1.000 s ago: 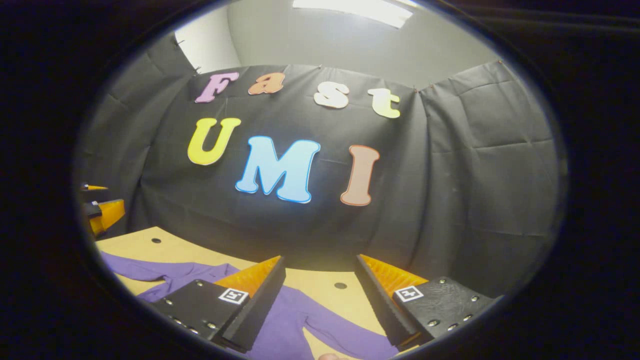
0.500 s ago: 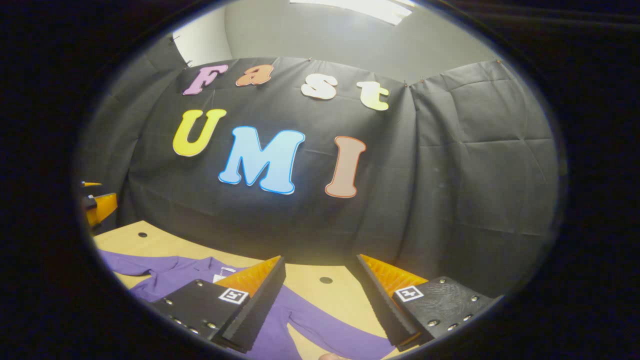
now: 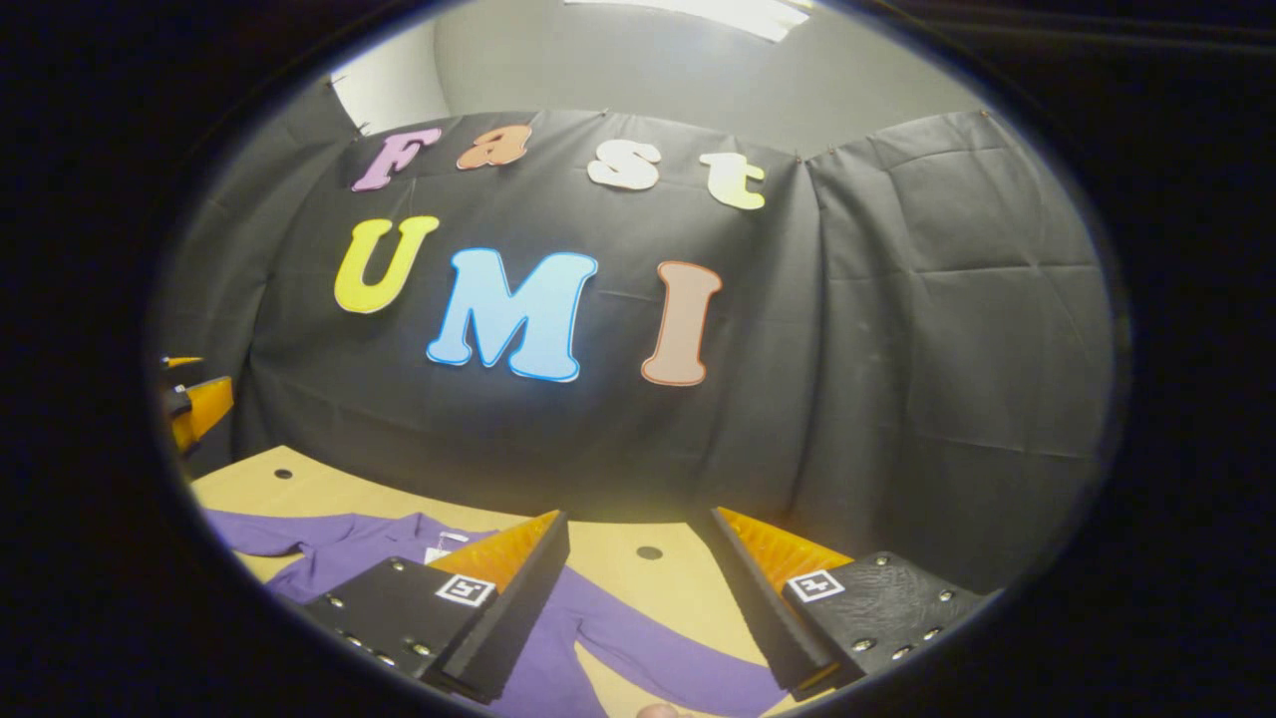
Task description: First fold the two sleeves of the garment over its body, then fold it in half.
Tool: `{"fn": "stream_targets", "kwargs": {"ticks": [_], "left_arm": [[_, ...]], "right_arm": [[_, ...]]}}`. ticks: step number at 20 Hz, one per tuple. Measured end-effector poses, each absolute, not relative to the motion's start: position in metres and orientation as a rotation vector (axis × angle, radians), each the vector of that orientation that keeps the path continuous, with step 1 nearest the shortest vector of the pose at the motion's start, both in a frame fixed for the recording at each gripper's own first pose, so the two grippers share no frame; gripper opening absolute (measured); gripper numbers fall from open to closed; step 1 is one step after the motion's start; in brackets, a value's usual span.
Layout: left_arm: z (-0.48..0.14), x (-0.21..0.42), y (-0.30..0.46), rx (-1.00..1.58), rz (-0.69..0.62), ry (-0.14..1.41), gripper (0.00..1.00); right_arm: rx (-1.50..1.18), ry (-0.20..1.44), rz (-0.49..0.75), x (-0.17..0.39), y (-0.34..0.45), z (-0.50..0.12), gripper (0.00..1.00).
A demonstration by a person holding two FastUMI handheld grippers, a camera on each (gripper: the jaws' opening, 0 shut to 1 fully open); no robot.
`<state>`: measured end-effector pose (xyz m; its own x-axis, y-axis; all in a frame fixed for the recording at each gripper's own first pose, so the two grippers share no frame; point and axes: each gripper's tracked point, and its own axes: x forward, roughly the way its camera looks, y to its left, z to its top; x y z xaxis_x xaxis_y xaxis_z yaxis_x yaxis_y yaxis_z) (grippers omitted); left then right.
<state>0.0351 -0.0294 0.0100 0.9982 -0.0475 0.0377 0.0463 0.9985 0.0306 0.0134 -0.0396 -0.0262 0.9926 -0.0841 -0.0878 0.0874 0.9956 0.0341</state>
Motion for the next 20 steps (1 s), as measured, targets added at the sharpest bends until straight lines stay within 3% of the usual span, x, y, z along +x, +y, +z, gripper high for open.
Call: {"fn": "stream_targets", "kwargs": {"ticks": [9, 20], "left_arm": [[-0.003, 0.032, -0.023, -0.004, -0.039, 0.012, 0.95], [-0.003, 0.032, -0.03, -0.005, -0.029, 0.028, 0.95]], "right_arm": [[0.133, 0.325, -0.203, 0.016, -0.088, -0.1, 0.91], [0.306, 0.796, -0.42, -0.008, -0.17, -0.262, 0.89]]}}
